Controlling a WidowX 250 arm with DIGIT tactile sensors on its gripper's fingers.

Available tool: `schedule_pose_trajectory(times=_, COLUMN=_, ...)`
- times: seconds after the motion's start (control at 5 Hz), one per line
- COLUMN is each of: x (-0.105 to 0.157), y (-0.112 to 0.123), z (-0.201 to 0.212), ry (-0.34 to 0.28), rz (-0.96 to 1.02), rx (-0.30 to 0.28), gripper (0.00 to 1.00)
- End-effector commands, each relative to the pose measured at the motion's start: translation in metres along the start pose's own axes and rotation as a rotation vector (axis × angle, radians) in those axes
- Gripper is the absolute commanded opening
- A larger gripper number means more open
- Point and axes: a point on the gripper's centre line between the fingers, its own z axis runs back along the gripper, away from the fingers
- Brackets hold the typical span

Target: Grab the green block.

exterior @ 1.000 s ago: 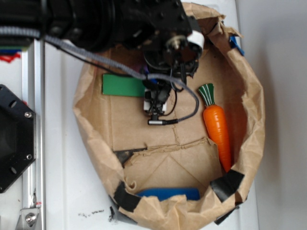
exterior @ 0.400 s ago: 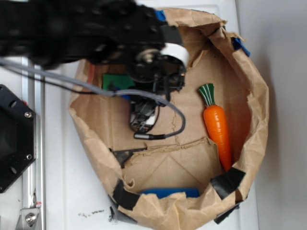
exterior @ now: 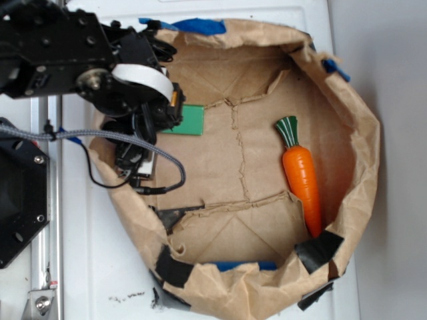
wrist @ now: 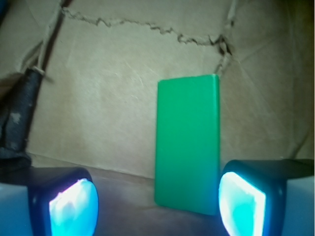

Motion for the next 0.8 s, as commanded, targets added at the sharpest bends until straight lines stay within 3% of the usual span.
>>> schedule_pose_trajectory(times=0.0, x=0.003, y=0.002, z=0.006, ry=-0.031, rz=-0.001, rx=0.017, gripper=1.00)
schedule_pose_trajectory(times=0.2, x=0.003, y=0.002, z=0.006, ry=-0.031, rz=-0.001, rx=0.017, gripper=1.00)
schedule_pose_trajectory(times=0.6, x=0.051, y=0.015, z=-0.007, ry=-0.114, rz=0.024, rx=0.058, gripper=1.00)
